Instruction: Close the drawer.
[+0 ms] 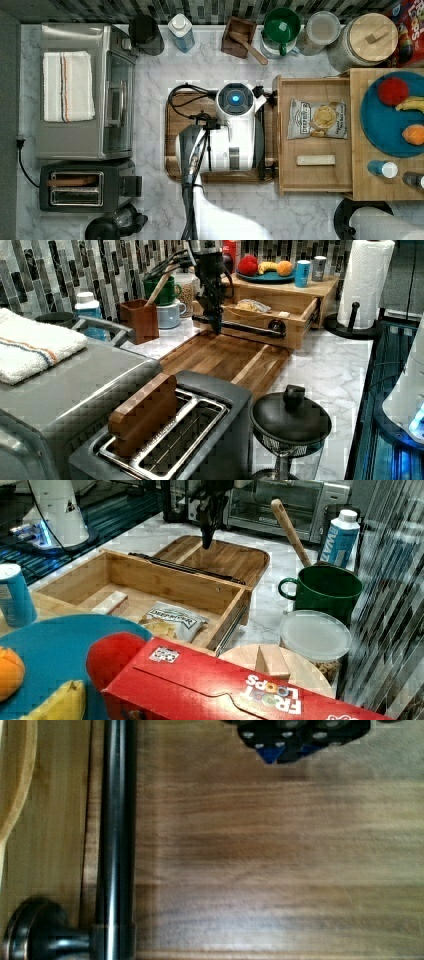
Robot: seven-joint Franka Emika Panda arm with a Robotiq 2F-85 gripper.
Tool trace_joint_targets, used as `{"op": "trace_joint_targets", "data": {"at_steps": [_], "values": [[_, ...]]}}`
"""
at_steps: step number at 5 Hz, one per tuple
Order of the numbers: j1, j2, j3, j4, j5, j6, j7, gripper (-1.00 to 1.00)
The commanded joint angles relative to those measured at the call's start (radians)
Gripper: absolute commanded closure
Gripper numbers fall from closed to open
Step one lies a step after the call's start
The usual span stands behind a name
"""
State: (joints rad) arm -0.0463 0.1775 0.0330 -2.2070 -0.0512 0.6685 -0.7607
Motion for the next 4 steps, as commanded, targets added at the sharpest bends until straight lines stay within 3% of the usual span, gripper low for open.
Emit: {"op": "trace_joint_targets", "data": {"at_steps": [1, 4], "values": [[-0.077, 0.094, -0.026, 0.1, -0.001, 0.061, -0.219, 1.0], [-0.171, 0.085, -0.04, 0.126, -0.034, 0.078, -0.297, 1.0]]}}
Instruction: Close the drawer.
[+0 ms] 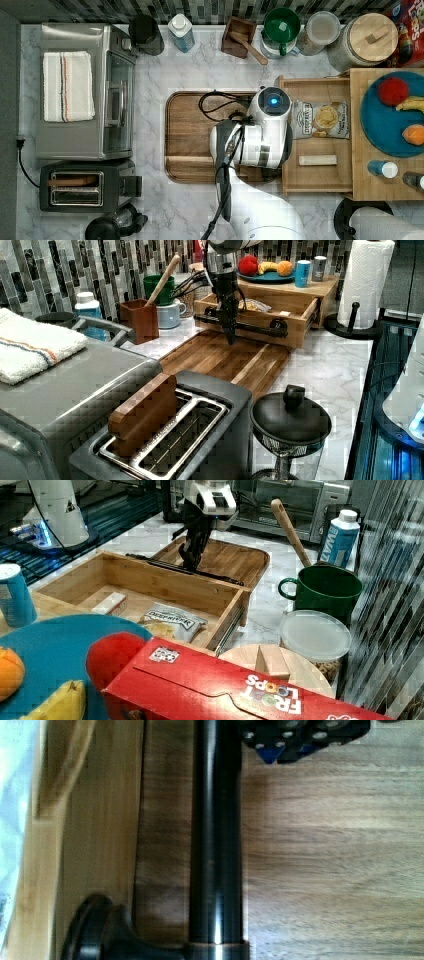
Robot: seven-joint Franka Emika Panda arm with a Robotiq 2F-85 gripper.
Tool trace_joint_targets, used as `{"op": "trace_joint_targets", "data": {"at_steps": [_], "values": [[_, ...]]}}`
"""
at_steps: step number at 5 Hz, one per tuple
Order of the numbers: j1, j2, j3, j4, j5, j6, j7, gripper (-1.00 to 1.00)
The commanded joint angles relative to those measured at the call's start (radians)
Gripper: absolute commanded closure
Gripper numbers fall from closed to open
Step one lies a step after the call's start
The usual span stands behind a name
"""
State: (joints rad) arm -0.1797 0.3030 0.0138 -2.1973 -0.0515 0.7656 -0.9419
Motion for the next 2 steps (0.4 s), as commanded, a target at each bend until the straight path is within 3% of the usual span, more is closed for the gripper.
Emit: {"op": "trace_joint_targets", "data": {"at_steps": [1, 2], "values": [[-0.069, -0.021, -0.041, 0.148, -0.033, -0.018, -0.172, 1.0], [-0.035, 0.005, -0.132, 0.176, -0.002, 0.001, -0.249, 1.0]]}}
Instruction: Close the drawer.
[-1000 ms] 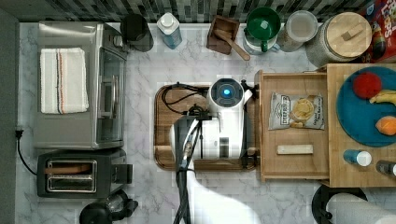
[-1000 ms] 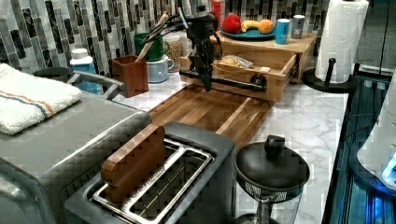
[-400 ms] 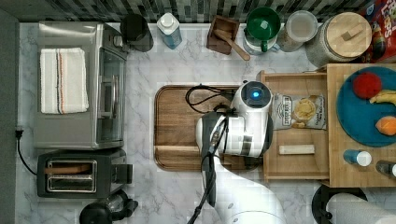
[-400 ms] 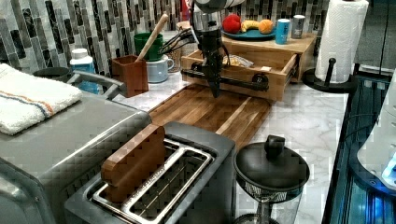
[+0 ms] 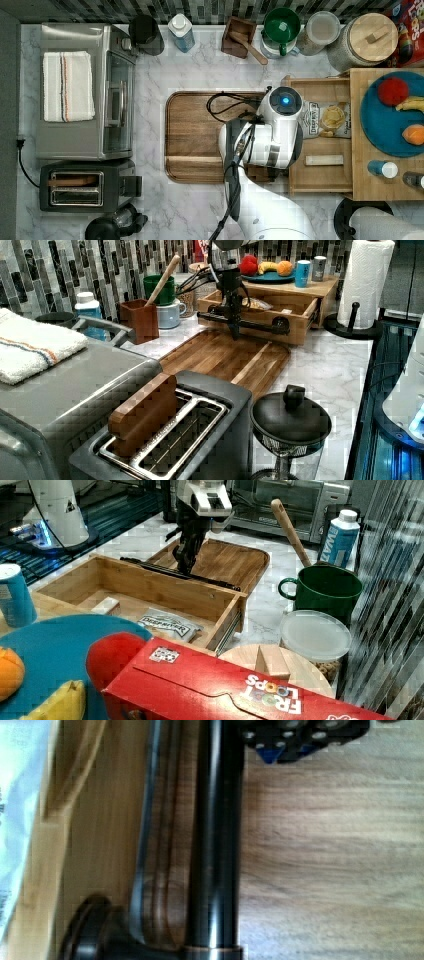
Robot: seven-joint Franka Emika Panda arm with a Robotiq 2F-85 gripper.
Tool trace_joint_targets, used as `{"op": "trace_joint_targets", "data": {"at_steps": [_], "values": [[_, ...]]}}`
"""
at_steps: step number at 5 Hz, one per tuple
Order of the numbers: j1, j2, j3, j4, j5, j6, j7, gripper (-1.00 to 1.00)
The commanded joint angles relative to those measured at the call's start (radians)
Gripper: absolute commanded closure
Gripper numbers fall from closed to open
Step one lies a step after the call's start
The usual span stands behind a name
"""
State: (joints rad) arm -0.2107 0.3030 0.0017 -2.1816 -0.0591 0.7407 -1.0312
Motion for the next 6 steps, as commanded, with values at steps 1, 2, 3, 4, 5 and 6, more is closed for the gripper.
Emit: {"op": "trace_joint_targets", "data": {"at_steps": [1, 2, 3, 4, 5, 6], "values": [[-0.079, 0.016, -0.101, 0.178, -0.005, 0.035, -0.206, 1.0], [-0.098, 0.017, -0.139, 0.184, -0.006, 0.052, -0.248, 1.0], [-0.138, 0.038, -0.151, 0.233, -0.008, 0.005, -0.317, 1.0], [-0.183, 0.04, -0.153, 0.257, -0.021, -0.004, -0.377, 1.0], [-0.231, 0.081, -0.146, 0.291, 0.007, 0.048, -0.462, 1.0], [-0.272, 0.143, -0.141, 0.366, 0.027, 0.053, -0.539, 1.0]]}}
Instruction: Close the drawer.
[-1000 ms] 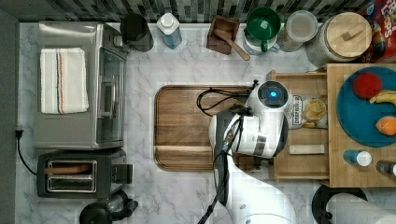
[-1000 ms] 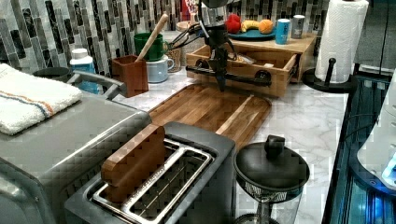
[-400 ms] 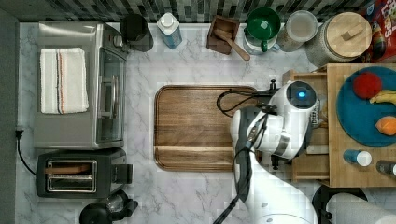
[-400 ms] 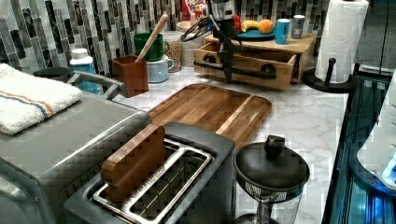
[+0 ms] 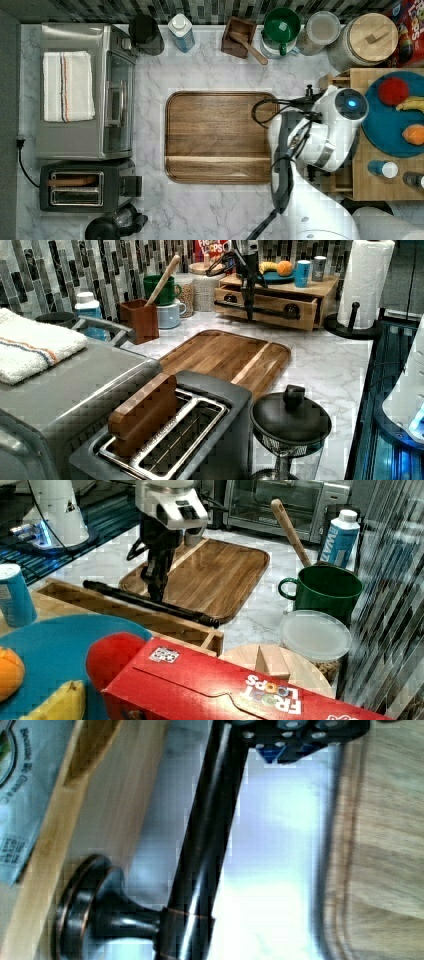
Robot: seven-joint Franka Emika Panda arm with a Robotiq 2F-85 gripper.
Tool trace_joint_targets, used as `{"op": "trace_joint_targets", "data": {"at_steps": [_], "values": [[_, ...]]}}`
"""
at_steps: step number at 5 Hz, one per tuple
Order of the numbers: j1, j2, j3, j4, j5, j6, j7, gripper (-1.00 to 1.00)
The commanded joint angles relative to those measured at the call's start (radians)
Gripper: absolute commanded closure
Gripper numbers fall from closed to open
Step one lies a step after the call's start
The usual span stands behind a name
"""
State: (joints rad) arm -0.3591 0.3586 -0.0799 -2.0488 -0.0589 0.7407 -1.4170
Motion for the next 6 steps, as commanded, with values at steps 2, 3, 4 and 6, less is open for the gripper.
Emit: {"op": "trace_joint_targets", "data": {"at_steps": [2, 3, 4, 6], "values": [[-0.155, 0.107, -0.077, 0.311, -0.037, 0.023, -0.137, 1.0], [-0.167, 0.122, -0.081, 0.341, -0.019, 0.017, -0.128, 1.0], [-0.166, 0.122, -0.083, 0.341, -0.018, 0.017, -0.129, 1.0], [-0.167, 0.122, -0.081, 0.341, -0.019, 0.017, -0.129, 1.0]]}}
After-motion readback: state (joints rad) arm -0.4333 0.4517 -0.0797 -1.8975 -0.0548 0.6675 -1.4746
